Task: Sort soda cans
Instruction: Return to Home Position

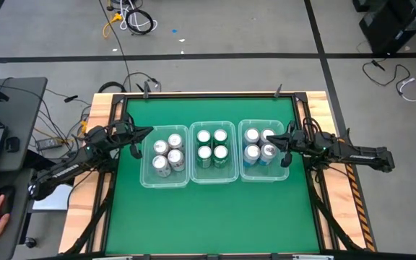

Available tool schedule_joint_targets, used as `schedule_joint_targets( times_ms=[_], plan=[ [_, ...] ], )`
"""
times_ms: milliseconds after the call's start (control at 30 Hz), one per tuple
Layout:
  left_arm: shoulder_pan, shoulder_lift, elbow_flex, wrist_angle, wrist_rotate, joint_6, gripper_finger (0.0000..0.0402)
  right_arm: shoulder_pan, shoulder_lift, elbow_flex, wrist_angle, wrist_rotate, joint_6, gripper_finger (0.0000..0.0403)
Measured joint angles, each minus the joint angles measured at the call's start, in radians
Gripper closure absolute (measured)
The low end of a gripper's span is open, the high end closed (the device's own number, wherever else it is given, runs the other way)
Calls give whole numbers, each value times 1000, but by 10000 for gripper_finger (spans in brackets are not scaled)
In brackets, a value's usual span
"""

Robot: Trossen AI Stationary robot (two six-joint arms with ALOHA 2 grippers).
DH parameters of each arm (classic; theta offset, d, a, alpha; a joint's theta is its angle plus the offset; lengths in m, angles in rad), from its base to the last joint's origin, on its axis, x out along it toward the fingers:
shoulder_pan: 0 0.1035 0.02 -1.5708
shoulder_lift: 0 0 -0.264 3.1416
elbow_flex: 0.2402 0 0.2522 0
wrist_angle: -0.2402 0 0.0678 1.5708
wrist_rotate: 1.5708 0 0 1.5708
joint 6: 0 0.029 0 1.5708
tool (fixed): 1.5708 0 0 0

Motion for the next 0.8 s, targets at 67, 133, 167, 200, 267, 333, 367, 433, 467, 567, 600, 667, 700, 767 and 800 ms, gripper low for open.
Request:
schedule_joint_targets(
  times_ms=[67,133,167,200,267,333,367,433,467,567,600,667,700,767,800],
  plan=[
    [0,0,0,0,0,0,400,0,0,0,0,0,0,399],
    [0,0,0,0,0,0,400,0,0,0,0,0,0,401],
    [0,0,0,0,0,0,400,0,0,0,0,0,0,401],
    [0,0,0,0,0,0,400,0,0,0,0,0,0,401],
    [0,0,0,0,0,0,400,0,0,0,0,0,0,401],
    [0,0,0,0,0,0,400,0,0,0,0,0,0,400],
    [0,0,0,0,0,0,400,0,0,0,0,0,0,399],
    [0,0,0,0,0,0,400,0,0,0,0,0,0,397],
    [0,0,0,0,0,0,400,0,0,0,0,0,0,396],
    [0,0,0,0,0,0,398,0,0,0,0,0,0,396],
    [0,0,0,0,0,0,397,0,0,0,0,0,0,397],
    [0,0,0,0,0,0,395,0,0,0,0,0,0,399],
    [0,0,0,0,0,0,393,0,0,0,0,0,0,399],
    [0,0,0,0,0,0,392,0,0,0,0,0,0,400],
    [0,0,0,0,0,0,392,0,0,0,0,0,0,401]
  ],
)
